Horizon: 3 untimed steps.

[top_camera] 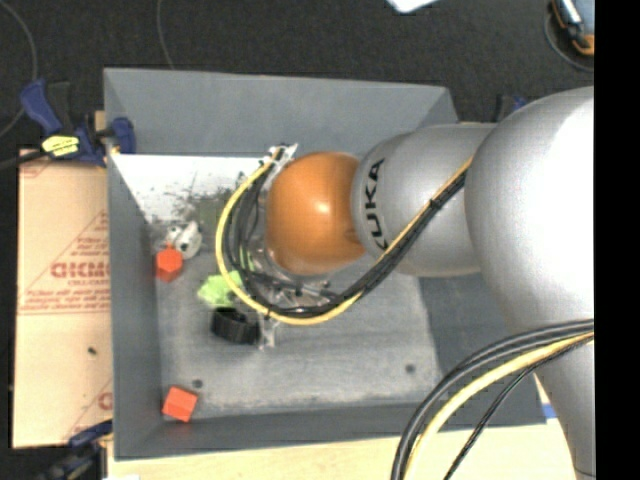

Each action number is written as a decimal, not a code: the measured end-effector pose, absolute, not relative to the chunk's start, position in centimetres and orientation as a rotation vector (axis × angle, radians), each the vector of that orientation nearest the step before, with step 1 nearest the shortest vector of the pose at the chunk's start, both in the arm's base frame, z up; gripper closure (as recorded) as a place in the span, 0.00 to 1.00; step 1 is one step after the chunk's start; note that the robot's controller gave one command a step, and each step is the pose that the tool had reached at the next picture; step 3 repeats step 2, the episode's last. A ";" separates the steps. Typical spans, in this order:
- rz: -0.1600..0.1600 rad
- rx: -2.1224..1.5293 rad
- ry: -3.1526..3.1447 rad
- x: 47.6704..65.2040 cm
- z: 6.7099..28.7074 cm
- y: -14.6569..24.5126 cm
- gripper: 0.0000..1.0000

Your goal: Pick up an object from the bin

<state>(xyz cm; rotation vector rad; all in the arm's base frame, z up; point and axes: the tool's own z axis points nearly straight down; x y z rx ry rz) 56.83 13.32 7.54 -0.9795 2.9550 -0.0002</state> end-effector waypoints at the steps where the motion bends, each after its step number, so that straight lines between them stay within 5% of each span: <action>1: 0.005 -0.689 3.044 58.8 7.5 14.3 1.00; 2: -0.001 -1.162 2.875 59.3 7.6 13.8 1.00; 3: -0.001 -1.162 2.875 59.3 7.6 13.8 1.00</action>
Offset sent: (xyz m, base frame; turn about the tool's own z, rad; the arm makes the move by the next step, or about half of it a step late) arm 0.0210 0.0023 -0.0054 -0.1305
